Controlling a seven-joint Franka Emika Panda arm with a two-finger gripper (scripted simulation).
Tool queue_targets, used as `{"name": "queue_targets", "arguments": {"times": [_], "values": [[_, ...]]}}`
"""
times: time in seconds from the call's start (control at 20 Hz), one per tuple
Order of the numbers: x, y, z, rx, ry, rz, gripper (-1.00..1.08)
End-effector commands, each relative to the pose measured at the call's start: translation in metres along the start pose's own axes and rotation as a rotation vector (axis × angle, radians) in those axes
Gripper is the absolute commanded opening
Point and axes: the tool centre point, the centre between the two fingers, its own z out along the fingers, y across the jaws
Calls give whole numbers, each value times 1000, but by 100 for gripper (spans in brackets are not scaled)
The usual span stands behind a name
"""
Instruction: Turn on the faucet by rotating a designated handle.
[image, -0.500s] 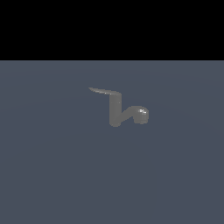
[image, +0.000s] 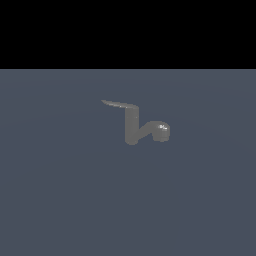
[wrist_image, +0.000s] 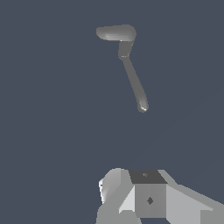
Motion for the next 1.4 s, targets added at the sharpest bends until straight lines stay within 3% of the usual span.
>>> {"name": "queue_targets", "arguments": {"times": [0.0, 0.5, 1.35], "values": [[4, -4, 5, 0, 0, 21, -100], [33, -35, 39, 5, -1, 181, -100], [119, -86, 117, 16, -1, 546, -100]]}}
